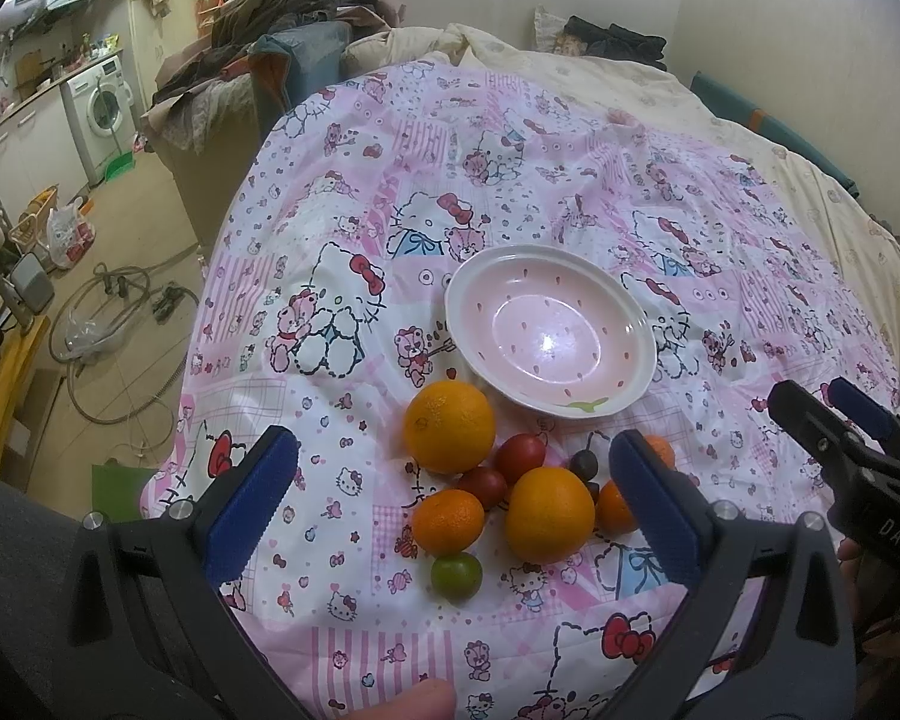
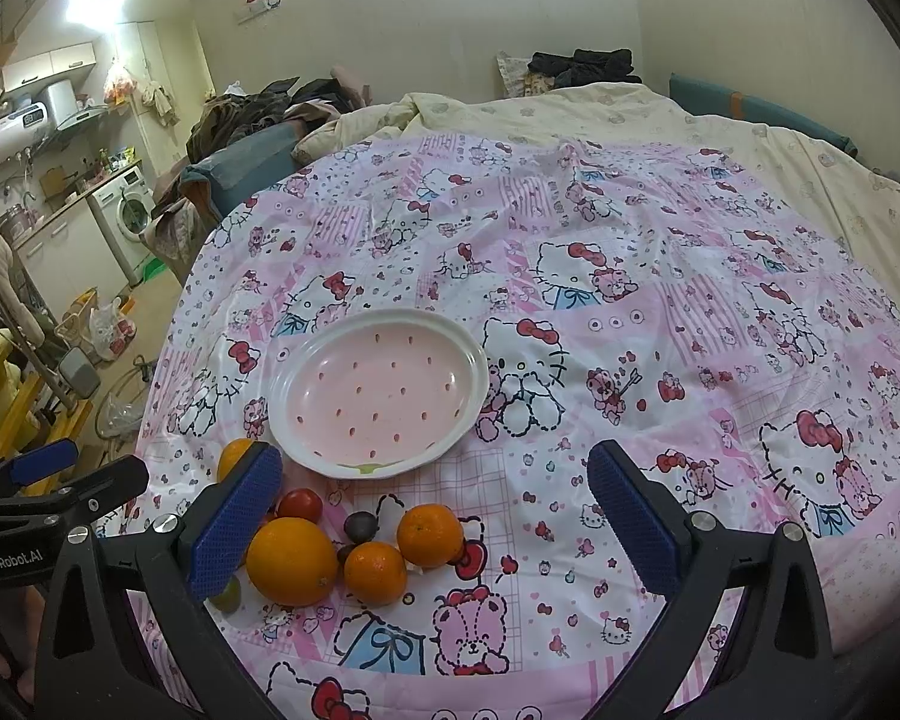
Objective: Organize fruits
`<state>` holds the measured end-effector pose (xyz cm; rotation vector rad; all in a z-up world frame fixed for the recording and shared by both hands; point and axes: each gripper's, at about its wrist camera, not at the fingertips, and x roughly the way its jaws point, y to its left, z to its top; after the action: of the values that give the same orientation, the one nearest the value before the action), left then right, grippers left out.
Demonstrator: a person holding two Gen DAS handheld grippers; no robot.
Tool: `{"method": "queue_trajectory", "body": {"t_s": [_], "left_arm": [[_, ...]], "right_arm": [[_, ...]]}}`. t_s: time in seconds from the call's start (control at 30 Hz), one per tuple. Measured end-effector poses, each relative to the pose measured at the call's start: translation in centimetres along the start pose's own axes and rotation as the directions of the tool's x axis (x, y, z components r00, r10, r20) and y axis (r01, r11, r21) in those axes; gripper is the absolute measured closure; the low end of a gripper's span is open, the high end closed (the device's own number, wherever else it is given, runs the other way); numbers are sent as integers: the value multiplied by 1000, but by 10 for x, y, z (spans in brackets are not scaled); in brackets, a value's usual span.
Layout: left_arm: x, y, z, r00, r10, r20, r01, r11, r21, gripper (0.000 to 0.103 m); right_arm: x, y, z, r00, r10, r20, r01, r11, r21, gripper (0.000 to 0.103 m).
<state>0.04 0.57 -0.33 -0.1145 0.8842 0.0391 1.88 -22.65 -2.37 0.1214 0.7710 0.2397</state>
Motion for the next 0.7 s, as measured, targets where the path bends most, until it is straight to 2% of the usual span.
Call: {"method": "queue_trajectory", "body": {"t_s": [0.7], "left_arm": [[2,3,-6,1000,-4,-8,4,1000,-1,0]], "right_arm": [[4,-1,-8,1000,6,-17,-6,1000,8,0]]}}
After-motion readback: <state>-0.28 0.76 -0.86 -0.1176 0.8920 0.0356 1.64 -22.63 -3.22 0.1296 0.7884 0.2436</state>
